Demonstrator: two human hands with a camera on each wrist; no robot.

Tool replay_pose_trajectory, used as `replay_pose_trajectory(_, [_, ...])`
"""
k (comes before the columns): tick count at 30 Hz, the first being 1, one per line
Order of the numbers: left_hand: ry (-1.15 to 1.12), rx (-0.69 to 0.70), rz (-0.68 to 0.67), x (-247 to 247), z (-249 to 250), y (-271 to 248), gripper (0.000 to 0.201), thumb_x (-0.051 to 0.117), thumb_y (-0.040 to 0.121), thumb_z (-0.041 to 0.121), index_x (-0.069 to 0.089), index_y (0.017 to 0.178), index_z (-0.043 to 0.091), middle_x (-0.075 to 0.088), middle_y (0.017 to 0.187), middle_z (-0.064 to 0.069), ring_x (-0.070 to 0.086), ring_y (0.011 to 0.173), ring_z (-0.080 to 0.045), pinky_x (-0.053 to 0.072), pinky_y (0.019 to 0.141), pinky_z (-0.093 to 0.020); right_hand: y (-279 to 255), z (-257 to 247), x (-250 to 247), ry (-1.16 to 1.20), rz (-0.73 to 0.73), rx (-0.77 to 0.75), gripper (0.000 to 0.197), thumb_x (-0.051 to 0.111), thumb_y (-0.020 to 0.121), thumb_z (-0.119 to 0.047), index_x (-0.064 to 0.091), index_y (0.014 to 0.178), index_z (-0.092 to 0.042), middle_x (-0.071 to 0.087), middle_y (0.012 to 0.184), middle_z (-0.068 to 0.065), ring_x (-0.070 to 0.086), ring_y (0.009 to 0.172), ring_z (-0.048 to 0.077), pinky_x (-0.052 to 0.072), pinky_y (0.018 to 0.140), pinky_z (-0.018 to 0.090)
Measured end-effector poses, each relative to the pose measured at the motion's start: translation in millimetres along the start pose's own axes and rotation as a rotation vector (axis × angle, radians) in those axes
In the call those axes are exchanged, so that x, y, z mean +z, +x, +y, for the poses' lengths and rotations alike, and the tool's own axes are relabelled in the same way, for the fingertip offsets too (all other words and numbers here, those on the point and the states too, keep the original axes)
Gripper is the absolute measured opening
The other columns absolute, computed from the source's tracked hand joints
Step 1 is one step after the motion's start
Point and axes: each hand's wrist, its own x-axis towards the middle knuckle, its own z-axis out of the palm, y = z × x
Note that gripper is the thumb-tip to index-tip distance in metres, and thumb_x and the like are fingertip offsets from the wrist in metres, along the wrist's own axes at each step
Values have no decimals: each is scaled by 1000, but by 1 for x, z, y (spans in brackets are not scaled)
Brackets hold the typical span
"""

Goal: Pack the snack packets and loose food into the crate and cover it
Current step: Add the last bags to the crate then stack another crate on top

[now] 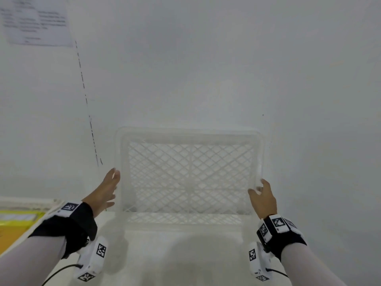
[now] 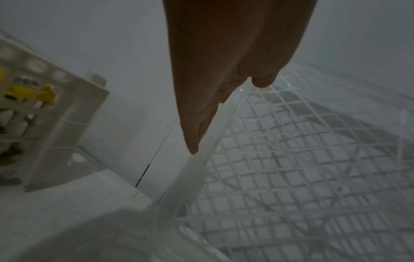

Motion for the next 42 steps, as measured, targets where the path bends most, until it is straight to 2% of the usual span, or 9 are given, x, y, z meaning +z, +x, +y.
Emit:
replay_pose_trajectory(7, [-154,193,116,-34,9,-30,77,40,73,67,25,144,39,30,150,-7,32,137,-28,27,110,-44,-23,-36,21,171,197,-129,47,52,95,-21,42,138,-7,42,131,23,43,122,35,35,106,47])
replay_pose_trajectory(11, [-211,273,173,-63,25,-43,72,35,80,67,31,144,33,34,147,-8,35,135,-28,31,109,-44,-41,-64,26,283,168,-183,46,48,97,-25,41,140,-8,37,133,19,42,122,28,34,108,38])
replay_pose_trajectory(15, [-272,358,230,-101,41,-61,78,39,77,67,36,142,24,40,140,3,36,135,-19,33,105,-41,-66,-97,35,385,123,-269,42,43,99,-31,40,140,-20,41,130,10,45,116,19,36,102,33])
replay_pose_trajectory(19, [-289,411,247,-151,52,-87,69,38,71,73,40,132,43,41,140,-3,38,133,-17,33,102,-42,-102,-128,49,513,19,-276,36,37,99,-40,42,133,-30,44,127,1,44,117,15,36,105,38])
replay_pose_trajectory(22, [-300,400,212,-189,57,-101,74,36,68,77,40,134,44,37,146,-10,36,135,-18,31,103,-43,-127,-146,60,545,-61,-241,35,34,99,-45,43,129,-31,44,127,-5,41,126,16,32,110,46])
replay_pose_trajectory(27, [-329,325,140,-263,59,-124,77,31,71,80,48,128,31,42,142,-11,40,131,-21,31,105,-46,-177,-175,82,620,-128,-163,43,27,97,-54,45,123,-25,49,117,4,44,125,22,34,108,44])
replay_pose_trajectory(34, [-361,279,58,-356,47,-148,77,37,73,80,53,119,20,44,142,-12,44,130,-21,36,101,-44,-244,-205,109,730,-183,-97,55,25,95,-59,48,123,-19,46,137,16,43,130,25,36,107,43])
replay_pose_trajectory(39, [-496,262,-12,-402,29,-159,75,48,82,62,43,133,8,43,143,-12,41,131,-22,36,101,-46,-280,-218,125,813,-249,-36,49,27,91,-65,54,97,-24,58,112,4,47,128,23,38,104,43])
replay_pose_trajectory(42, [-543,262,-13,-420,19,-164,84,70,58,54,52,123,4,46,141,-11,44,129,-21,36,98,-48,-295,-222,133,853,-317,-11,53,28,89,-68,54,95,-22,60,103,0,46,129,22,37,105,46])
